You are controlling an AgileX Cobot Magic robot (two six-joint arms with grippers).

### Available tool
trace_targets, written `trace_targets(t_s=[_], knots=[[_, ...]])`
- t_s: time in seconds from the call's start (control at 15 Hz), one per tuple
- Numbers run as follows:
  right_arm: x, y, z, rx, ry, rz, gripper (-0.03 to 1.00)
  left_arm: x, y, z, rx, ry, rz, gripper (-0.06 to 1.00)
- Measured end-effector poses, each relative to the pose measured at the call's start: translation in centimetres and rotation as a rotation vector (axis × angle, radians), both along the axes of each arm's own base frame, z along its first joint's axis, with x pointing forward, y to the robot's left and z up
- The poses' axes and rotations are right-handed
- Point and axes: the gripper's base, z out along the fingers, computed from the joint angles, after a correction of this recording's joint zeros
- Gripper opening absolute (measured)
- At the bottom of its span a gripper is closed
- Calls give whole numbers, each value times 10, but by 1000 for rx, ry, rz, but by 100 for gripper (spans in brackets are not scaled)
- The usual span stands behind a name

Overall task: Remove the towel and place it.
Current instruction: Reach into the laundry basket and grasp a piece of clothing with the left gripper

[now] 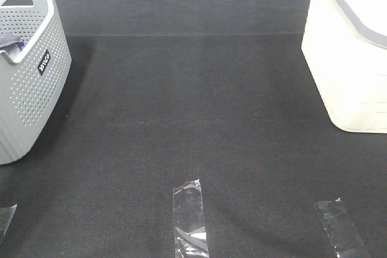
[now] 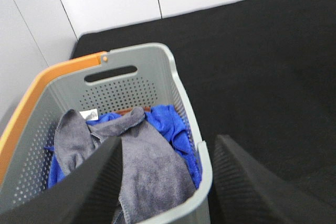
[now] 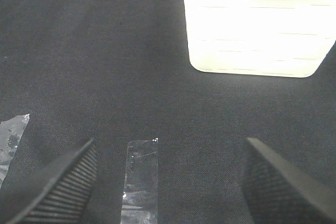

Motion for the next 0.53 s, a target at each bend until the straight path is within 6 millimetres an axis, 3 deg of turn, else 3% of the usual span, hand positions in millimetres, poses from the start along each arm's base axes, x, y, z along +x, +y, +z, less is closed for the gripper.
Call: trace_targets(t_s=[0.27, 0.53], knots=[[0, 0, 0, 0, 0, 0, 71, 97, -2, -4, -52, 173, 31, 51], [0, 0, 0, 0, 0, 0, 71, 178, 2, 1, -48, 313, 100, 51]])
